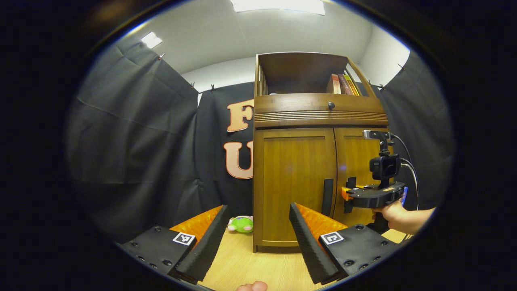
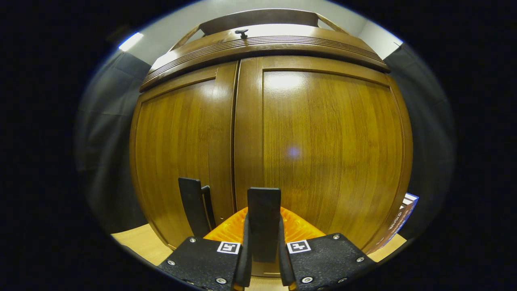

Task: Open the right door of the double-door shoe cabinet with the right hand, and open the left door with the left hand.

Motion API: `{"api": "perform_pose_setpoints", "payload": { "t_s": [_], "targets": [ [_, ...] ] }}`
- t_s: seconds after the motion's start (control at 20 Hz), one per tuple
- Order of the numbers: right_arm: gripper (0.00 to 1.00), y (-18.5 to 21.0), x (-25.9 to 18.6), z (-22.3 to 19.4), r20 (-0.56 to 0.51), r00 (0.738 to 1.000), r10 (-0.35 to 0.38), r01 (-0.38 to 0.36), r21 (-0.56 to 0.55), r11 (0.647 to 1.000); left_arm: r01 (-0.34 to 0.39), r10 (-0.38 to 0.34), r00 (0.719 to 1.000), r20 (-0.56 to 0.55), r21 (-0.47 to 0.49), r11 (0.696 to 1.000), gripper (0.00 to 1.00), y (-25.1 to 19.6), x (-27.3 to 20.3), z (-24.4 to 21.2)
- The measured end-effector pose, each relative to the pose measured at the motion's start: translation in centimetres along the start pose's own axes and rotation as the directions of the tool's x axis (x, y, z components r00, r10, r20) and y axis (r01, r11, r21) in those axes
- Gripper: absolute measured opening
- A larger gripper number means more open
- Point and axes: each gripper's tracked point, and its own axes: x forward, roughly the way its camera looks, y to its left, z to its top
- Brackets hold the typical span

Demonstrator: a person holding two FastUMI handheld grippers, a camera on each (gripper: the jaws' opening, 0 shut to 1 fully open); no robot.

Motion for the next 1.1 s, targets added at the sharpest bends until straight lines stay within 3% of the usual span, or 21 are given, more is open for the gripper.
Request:
{"api": "perform_pose_setpoints", "payload": {
  "t_s": [0.05,0.1,0.9,1.1],
  "targets": [
    [0.36,0.1,-0.1,0.0,-0.005,1.0,0.008,-0.008,-0.001,1.0,0.002,-0.002,1.0,0.002,-0.004,1.0,0.97,0.0,-0.2,0.1],
    [0.26,0.0,-0.3,0.0,-0.008,1.0,0.012,-0.013,-0.007,1.0,0.001,-0.001,1.0,0.002,-0.006,1.0,0.95,-0.1,-0.5,0.2],
    [0.26,-2.3,-12.9,-0.1,-0.037,0.995,0.089,-0.088,0.021,0.996,0.025,-0.025,1.0,0.001,-0.028,0.999,0.96,-3.5,-1.5,0.6],
    [0.26,-3.9,-15.6,-0.3,-0.033,0.997,0.076,-0.076,0.006,0.997,0.011,-0.011,1.0,0.002,-0.03,0.999,0.97,-4.1,-1.5,0.5]
  ]
}}
